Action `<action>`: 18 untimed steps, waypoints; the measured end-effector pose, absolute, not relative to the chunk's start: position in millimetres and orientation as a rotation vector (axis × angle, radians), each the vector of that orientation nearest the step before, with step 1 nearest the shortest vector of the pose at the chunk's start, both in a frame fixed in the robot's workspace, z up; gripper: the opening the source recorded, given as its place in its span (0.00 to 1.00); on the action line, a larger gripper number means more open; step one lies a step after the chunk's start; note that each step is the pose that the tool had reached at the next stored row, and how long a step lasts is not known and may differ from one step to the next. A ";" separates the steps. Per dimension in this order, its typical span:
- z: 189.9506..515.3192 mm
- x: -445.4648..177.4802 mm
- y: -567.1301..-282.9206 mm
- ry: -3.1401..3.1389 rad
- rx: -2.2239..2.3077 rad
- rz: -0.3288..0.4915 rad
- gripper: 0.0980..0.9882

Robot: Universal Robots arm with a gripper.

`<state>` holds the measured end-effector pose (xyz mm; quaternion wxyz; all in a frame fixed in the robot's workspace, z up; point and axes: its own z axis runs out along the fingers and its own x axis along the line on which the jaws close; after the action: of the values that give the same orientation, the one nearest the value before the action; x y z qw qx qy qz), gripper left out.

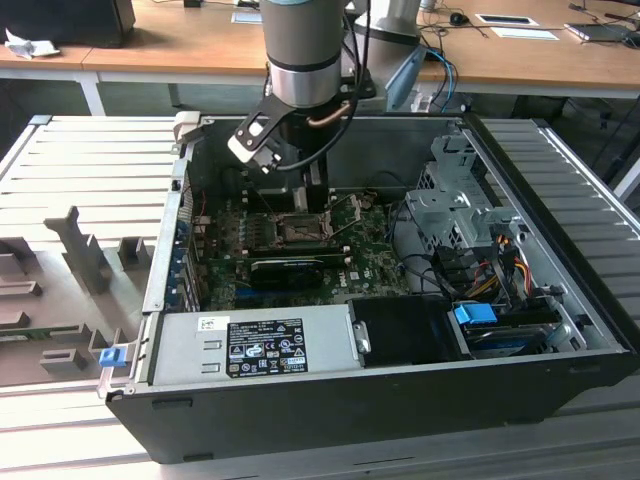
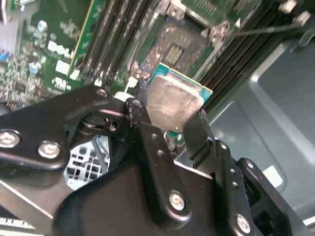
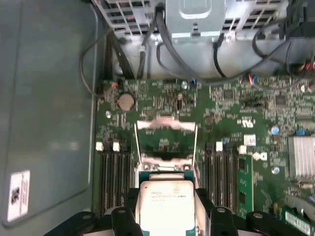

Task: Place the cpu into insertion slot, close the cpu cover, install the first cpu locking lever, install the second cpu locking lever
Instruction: 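Place the cpu into insertion slot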

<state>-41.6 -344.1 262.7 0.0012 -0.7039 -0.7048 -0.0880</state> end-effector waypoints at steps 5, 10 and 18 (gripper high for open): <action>254.4 -56.5 -341.7 -2.227 -2.218 -0.240 0.48; 242.3 -56.6 -339.9 -2.225 -2.217 -0.243 0.48; 214.9 -55.3 -338.1 -2.223 -2.215 -0.223 0.48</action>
<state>-55.3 -338.1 214.9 -0.0023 -0.7040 -0.7066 -0.0709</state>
